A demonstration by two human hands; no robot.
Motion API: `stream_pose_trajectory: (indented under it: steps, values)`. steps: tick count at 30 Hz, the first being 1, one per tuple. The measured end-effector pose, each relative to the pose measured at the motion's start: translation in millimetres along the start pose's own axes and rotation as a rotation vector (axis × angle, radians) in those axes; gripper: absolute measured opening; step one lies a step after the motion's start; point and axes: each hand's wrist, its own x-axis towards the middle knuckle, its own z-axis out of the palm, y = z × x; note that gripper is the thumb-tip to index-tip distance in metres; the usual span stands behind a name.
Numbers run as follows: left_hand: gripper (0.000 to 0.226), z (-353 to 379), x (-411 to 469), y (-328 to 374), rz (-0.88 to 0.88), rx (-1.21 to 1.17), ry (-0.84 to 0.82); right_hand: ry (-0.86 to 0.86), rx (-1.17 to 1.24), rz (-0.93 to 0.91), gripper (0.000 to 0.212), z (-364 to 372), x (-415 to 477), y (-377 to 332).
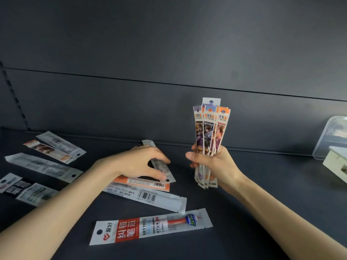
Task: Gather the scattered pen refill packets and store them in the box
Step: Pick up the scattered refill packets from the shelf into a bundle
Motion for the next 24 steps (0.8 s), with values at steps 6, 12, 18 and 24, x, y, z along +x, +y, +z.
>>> stream_pose_trajectory:
  steps: [6, 12, 18, 24]
  values:
    - [0.027, 6, 9, -9, 0.056, -0.105, 0.105, 0.017, -0.008, 0.011, 0.010, 0, -1, 1]
    - [0.014, 14, 15, -16, 0.063, -0.167, 0.281, 0.027, -0.013, 0.029, 0.009, -1, -2, 2]
    - [0.007, -10, 8, 9, 0.146, -0.728, 0.732, 0.054, 0.084, 0.008, 0.007, 0, -1, -1]
    - [0.018, -19, -2, 40, 0.156, -1.346, 0.627, 0.022, 0.102, -0.040, 0.014, 2, 1, -13]
